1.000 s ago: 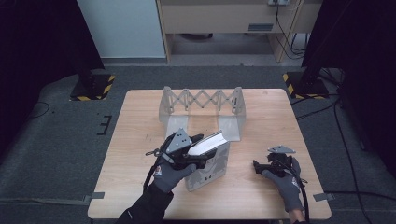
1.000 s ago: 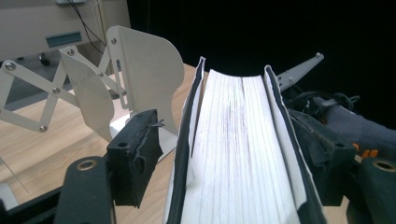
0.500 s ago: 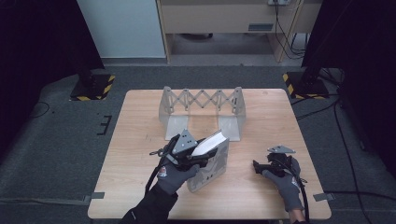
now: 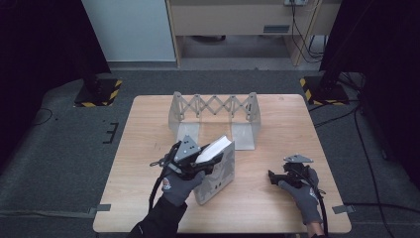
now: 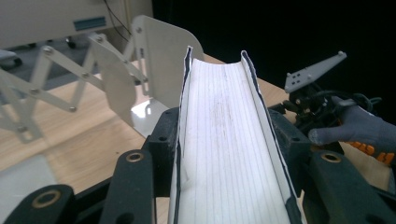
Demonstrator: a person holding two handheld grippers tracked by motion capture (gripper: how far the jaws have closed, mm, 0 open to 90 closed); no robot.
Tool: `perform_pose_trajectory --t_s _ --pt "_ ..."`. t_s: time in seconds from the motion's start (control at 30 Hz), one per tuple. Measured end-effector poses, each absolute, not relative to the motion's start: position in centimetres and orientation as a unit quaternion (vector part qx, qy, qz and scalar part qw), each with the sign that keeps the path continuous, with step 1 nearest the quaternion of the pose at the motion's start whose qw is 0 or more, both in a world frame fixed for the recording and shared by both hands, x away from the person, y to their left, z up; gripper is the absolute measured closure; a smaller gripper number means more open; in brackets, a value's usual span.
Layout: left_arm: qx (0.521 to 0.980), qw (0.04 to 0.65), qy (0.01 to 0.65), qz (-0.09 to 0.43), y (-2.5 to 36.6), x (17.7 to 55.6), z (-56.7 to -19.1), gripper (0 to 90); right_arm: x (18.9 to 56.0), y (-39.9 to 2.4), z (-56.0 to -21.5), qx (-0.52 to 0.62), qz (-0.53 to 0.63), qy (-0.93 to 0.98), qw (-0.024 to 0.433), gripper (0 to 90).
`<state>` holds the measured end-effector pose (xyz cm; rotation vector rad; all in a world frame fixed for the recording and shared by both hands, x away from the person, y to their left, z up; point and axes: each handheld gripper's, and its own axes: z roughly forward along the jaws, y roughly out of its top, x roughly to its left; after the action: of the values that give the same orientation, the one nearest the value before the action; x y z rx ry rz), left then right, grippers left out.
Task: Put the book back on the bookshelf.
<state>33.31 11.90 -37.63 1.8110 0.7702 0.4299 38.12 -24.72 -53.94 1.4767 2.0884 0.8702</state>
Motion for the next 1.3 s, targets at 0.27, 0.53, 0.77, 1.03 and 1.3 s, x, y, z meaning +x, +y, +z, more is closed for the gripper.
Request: perform_pose_trajectory --t_s 0.27,0.53,0.77,1.03,1.3 --pt "0.729 0.528 0.374 0.225 16.6 33.8 -36.0 51.9 38.1 -24.7 -53.9 0.533 0.314 0.754 0.218 2.3" --pt "0.694 0.512 0.431 0.266 20.4 36.4 -35.6 52.0 38.1 -24.7 -53.9 0.534 0.315 0.754 0.218 2.3" --pt "0.677 0.505 0.457 0.281 21.2 39.8 -35.7 52.0 38.1 -24.7 -53.9 0.534 0.315 0.754 0.218 2.3" --pt "0.665 0.495 0.476 0.293 19.9 43.7 -36.1 52.0 38.1 -24.7 -53.9 0.534 0.315 0.754 0.218 2.3" --pt "0.668 0.475 0.493 0.292 18.1 47.2 -37.5 52.0 38.1 -24.7 -53.9 0.534 0.315 0.754 0.218 2.3"
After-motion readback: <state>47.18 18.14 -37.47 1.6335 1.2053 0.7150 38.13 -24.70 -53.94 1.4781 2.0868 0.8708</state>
